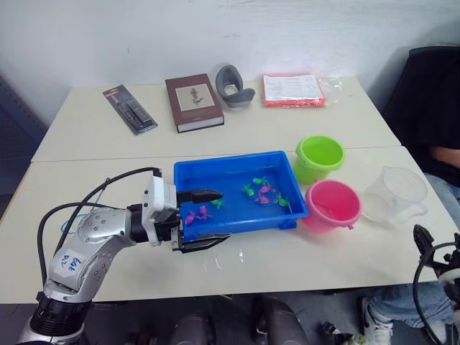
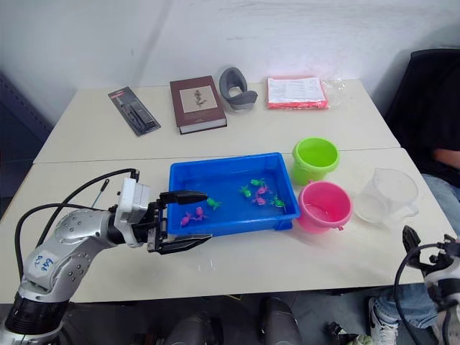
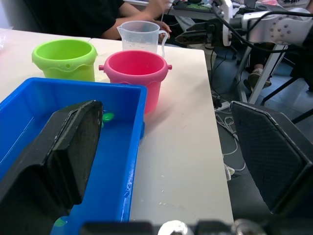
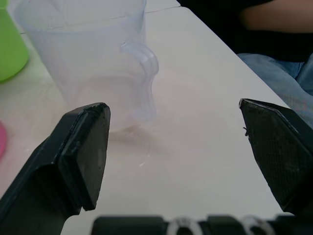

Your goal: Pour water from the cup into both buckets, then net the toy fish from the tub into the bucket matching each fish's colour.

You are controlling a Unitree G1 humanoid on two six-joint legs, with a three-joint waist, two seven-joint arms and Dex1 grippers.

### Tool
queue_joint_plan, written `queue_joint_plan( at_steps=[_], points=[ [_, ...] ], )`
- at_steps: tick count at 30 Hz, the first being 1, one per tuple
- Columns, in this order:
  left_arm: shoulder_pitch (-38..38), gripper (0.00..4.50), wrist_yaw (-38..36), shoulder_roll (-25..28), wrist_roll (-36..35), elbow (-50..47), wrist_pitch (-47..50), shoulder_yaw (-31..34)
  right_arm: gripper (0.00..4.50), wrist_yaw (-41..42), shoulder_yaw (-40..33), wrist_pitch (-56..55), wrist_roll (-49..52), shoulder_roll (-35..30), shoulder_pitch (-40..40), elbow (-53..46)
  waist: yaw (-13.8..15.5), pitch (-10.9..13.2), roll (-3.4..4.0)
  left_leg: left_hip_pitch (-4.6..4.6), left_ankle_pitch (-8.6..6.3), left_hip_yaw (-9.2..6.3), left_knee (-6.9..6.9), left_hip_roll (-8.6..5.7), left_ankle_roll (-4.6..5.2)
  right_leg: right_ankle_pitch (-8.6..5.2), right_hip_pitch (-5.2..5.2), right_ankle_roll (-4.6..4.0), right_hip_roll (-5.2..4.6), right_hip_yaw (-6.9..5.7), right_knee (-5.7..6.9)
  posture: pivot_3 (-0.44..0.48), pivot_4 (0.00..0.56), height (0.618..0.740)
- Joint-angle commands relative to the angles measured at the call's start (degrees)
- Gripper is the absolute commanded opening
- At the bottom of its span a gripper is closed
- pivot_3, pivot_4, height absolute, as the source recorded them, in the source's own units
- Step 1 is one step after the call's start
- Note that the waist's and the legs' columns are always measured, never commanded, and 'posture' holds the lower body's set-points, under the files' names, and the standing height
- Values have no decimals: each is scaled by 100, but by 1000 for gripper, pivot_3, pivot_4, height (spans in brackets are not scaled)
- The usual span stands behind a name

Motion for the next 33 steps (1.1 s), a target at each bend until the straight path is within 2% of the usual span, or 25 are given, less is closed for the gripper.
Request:
queue_joint_plan(
  at_steps=[1,9,27,30,33],
  points=[
    [-65,4471,17,-32,63,-38,-54,22,4500,97,41,38,-118,-262,-381,380,3,0,-1,0,0,0,1,1,0,0,1,0,0,0,0,0,150,740],
    [-101,4471,43,-72,142,-53,-69,18,4500,-54,199,164,-457,-574,-1223,1262,6,0,0,0,2,4,1,0,2,2,-2,3,-2,4,2,0,150,740],
    [-203,4471,64,-186,303,-10,-152,-20,4500,-233,153,-292,-694,-528,-2299,2619,-15,0,0,0,3,11,1,1,0,3,-3,5,-1,10,2,0,150,740],
    [-250,4500,45,-207,331,28,-158,-21,3616,-162,129,-443,-672,-549,-2476,2938,-12,0,0,1,3,12,1,2,0,3,-3,5,-1,10,2,0,150,740],
    [-287,4500,24,-212,341,77,-180,-22,2106,36,132,-550,-573,-517,-2565,3011,-9,1,0,-1,3,12,1,2,-1,3,-4,5,-1,10,1,0,150,740]
  ],
)
